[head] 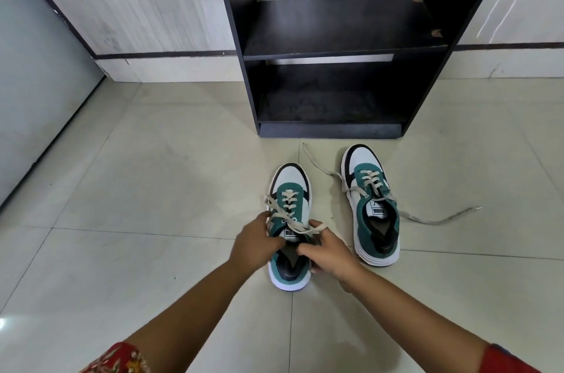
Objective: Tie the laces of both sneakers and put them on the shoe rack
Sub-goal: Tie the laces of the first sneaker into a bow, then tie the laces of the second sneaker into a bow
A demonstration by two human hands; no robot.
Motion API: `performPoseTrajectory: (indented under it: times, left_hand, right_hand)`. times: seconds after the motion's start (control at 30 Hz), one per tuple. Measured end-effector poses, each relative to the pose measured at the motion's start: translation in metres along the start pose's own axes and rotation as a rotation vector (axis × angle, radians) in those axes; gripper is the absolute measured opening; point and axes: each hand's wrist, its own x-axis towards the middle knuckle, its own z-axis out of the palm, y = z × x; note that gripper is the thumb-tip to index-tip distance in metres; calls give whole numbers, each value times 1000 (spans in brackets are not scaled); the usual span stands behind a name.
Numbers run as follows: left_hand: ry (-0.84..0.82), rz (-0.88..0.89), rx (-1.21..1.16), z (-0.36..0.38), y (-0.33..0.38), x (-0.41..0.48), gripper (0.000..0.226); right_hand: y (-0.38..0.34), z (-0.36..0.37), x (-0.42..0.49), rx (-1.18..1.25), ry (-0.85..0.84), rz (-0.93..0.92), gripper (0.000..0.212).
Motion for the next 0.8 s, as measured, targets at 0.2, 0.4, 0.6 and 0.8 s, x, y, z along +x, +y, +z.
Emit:
performPoseTrajectory:
  times: [0.2,0.4,0.6,0.8]
  left_hand:
    - [72,-10,72,-25,-8,2,57]
    - [260,51,83,-12,-19,-3,78]
    - [234,445,-28,16,14,-10,45]
    - [-7,331,-324,47,47,-6,33]
  right_hand:
    - [-17,21,7,0,-102,-10,44]
    - [-13,-13,-11,-264,107,-182,17]
    - [-3,-80,-43,-340,777,-432,24]
    - [13,-115,-17,-204,635,-148,74]
